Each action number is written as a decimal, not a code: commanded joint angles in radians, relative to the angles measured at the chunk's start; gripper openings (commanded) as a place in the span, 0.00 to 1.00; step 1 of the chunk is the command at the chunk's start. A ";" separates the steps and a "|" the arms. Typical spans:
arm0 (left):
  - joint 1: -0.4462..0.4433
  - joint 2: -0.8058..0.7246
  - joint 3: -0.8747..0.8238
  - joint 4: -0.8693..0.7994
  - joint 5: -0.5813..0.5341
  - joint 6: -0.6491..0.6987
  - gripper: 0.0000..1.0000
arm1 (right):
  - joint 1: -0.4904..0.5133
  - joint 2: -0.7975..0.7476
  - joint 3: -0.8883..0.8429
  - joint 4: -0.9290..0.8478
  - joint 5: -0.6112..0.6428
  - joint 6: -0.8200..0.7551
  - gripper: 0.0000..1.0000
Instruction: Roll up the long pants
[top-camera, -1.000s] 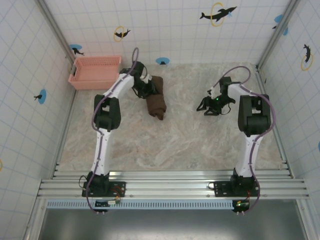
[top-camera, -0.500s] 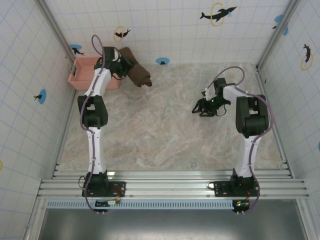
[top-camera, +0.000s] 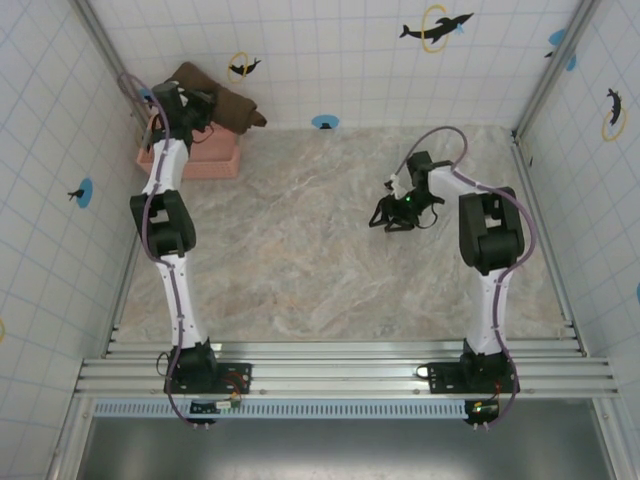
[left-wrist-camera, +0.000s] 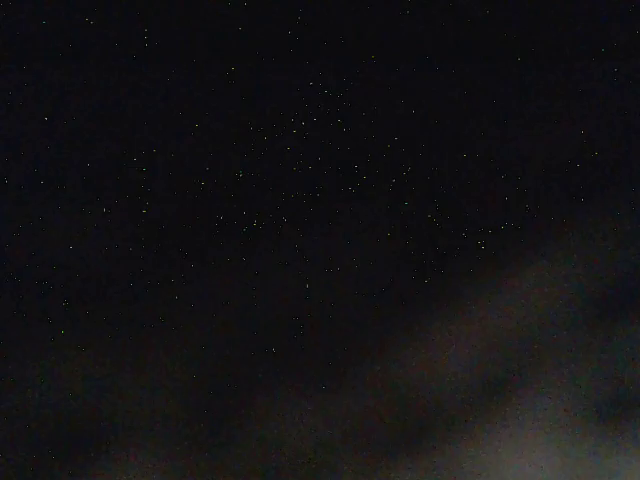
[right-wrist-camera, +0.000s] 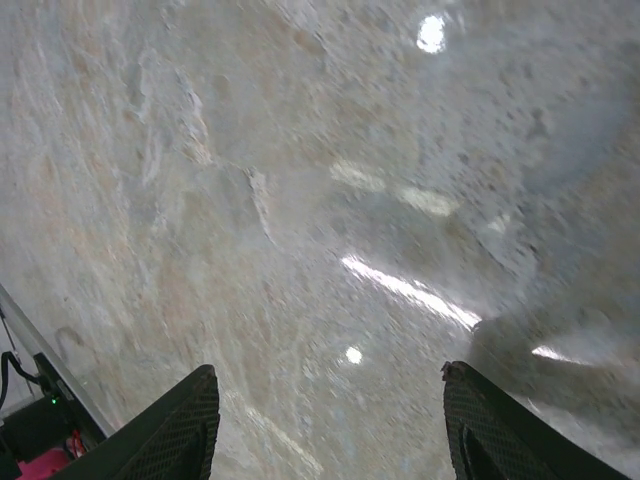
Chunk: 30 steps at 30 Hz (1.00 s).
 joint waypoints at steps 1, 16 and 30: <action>0.032 -0.032 -0.055 0.188 -0.011 -0.064 0.00 | 0.018 0.044 0.078 -0.055 0.011 -0.008 0.62; 0.140 0.047 -0.242 0.252 0.048 -0.110 0.00 | 0.101 0.124 0.300 -0.145 0.032 0.046 0.61; 0.171 0.130 -0.252 0.320 0.049 -0.230 0.97 | 0.163 0.198 0.413 -0.177 0.069 0.085 0.65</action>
